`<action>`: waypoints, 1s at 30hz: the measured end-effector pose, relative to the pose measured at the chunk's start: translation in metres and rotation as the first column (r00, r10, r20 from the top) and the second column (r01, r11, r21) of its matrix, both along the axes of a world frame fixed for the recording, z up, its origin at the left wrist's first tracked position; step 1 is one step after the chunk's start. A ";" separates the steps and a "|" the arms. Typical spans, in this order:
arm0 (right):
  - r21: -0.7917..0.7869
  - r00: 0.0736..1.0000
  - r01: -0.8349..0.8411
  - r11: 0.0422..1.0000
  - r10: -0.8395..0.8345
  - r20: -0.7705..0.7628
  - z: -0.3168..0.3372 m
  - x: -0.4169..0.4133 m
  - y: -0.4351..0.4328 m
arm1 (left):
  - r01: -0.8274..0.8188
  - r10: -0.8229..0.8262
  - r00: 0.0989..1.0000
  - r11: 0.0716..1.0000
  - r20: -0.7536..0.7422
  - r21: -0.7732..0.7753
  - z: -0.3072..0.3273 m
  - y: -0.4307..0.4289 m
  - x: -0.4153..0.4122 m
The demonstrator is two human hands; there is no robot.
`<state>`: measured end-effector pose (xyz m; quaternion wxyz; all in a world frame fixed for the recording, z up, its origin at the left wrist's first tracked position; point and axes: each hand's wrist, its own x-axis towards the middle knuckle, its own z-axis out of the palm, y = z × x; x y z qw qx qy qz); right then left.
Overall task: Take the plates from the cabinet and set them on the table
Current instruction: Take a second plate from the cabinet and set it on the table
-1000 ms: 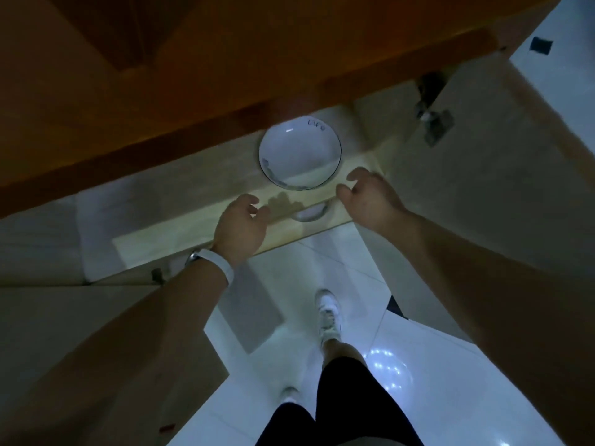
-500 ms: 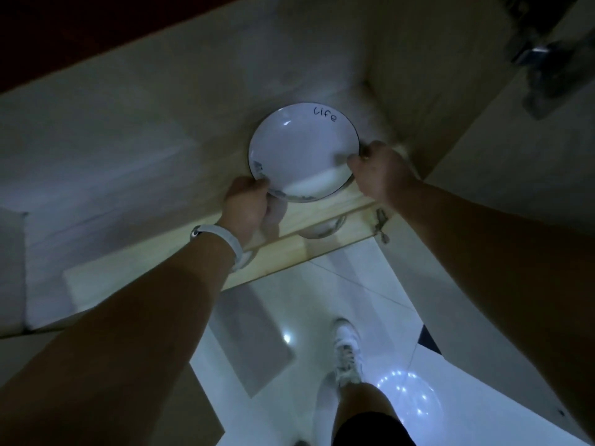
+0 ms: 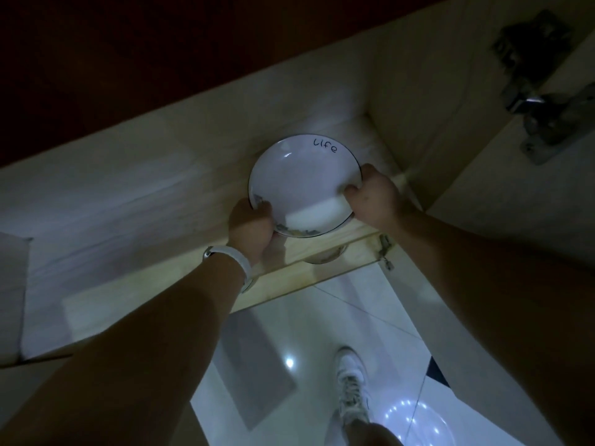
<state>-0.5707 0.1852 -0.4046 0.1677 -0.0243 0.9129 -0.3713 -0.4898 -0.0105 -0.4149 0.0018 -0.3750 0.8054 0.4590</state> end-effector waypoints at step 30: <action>-0.391 0.984 0.174 0.904 -0.172 0.041 0.244 0.319 0.039 | -0.046 0.157 0.924 0.951 -0.348 0.307 0.230 0.049 0.321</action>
